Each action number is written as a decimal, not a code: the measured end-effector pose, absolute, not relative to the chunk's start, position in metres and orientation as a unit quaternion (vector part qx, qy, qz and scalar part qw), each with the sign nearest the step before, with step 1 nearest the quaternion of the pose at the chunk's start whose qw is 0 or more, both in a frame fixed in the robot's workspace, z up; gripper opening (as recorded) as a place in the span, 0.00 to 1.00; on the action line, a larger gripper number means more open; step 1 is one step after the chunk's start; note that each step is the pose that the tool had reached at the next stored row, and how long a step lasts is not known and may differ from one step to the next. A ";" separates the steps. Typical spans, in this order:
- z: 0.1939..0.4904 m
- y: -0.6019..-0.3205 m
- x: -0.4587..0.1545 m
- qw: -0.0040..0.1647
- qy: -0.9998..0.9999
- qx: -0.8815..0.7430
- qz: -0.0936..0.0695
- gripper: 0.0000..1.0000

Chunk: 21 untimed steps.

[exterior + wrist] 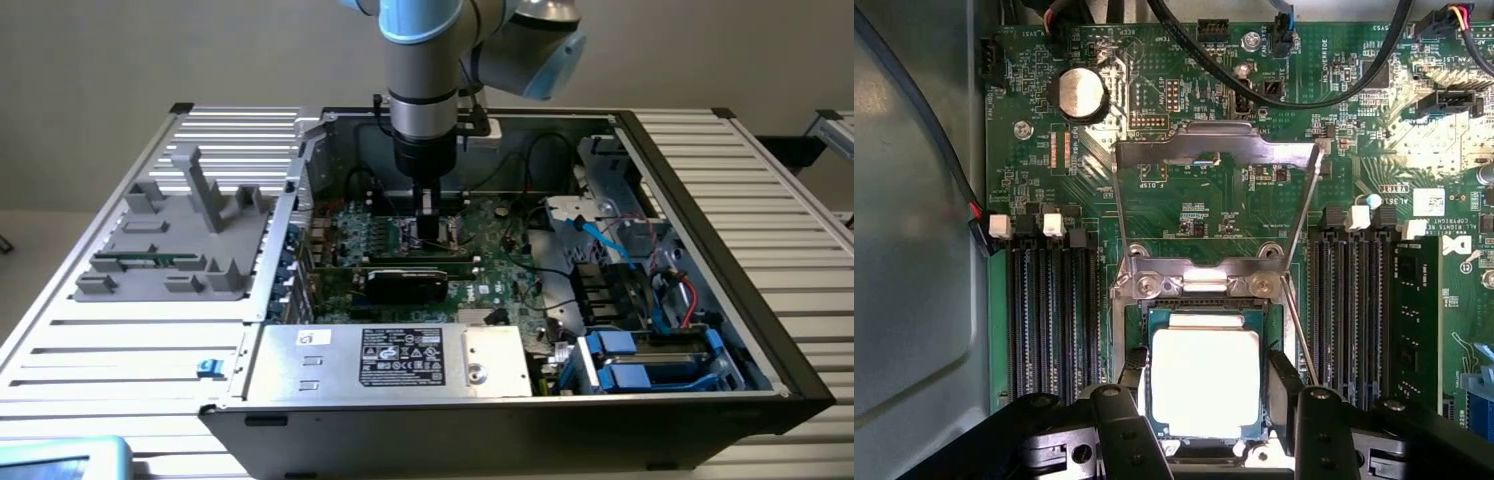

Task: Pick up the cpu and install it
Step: 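Place the cpu into insertion slot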

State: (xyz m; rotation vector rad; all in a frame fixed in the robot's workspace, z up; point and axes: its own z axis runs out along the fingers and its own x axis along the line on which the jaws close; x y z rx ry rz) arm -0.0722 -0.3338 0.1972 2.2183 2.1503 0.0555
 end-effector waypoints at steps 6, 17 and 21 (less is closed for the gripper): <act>0.197 -0.334 -0.072 0.025 0.696 0.718 0.018 0.56; 0.197 -0.334 -0.072 0.025 0.698 0.715 0.019 0.56; 0.197 -0.334 -0.072 0.025 0.699 0.714 0.019 0.56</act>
